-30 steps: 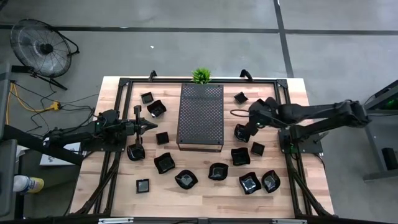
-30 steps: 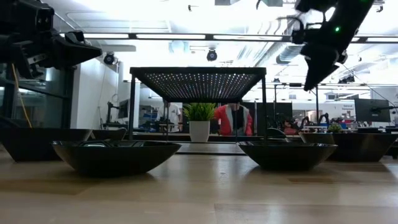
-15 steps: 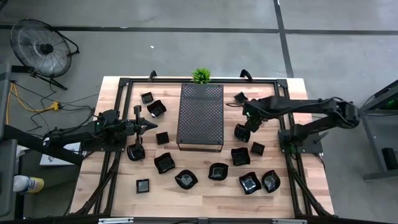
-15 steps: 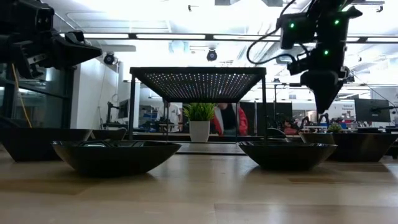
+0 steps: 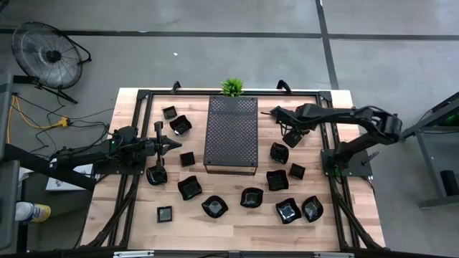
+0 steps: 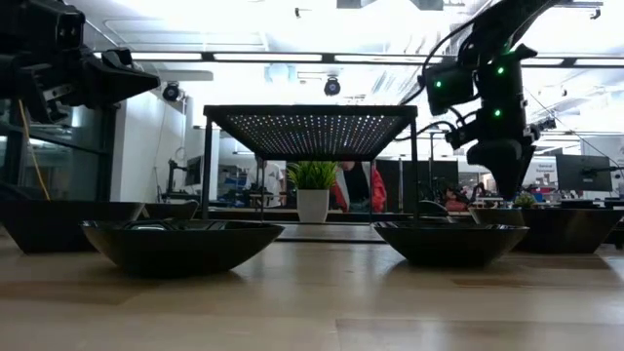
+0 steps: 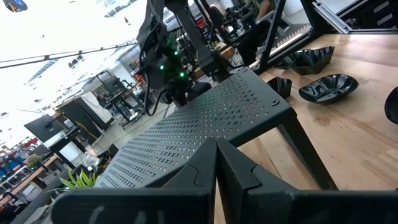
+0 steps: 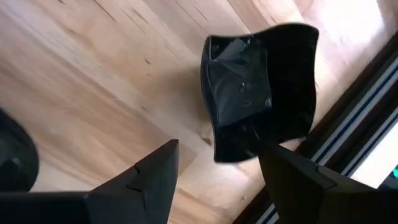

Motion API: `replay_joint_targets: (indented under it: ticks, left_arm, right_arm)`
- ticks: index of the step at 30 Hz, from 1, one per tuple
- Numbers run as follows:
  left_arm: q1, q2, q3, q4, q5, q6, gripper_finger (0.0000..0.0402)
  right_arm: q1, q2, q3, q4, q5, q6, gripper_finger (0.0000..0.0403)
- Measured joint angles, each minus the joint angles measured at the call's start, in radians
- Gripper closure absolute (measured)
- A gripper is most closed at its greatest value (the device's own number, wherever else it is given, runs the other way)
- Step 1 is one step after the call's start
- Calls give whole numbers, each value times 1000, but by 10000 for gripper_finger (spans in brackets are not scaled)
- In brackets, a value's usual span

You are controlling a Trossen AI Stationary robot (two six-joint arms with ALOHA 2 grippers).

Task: Pick & Place Mini shaped plates
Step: Put the distorted square plate on the shelf

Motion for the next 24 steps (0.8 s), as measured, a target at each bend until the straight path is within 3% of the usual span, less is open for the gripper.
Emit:
replay_joint_targets:
  ticks: [17, 24]
  left_arm:
    - [0, 0, 0, 0, 0, 0, 400]
    - [0, 0, 0, 0, 0, 0, 400]
  right_arm:
    - [-112, 100, 0, 111, -19, -176, 187]
    - [-143, 102, 0, 143, -89, -240, 187]
